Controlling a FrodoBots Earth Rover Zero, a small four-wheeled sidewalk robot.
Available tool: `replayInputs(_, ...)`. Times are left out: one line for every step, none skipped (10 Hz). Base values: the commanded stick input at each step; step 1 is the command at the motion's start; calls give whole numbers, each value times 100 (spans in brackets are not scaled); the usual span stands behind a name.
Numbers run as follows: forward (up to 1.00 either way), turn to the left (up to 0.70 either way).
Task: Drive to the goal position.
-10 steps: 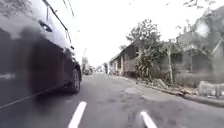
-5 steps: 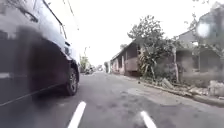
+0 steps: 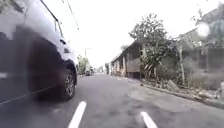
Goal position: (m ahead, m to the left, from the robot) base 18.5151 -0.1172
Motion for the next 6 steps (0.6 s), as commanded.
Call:
replayInputs(70, 0)
replayInputs(70, 0)
replayInputs(70, 0)
replayInputs(70, 0)
replayInputs(70, 0)
replayInputs(70, 0)
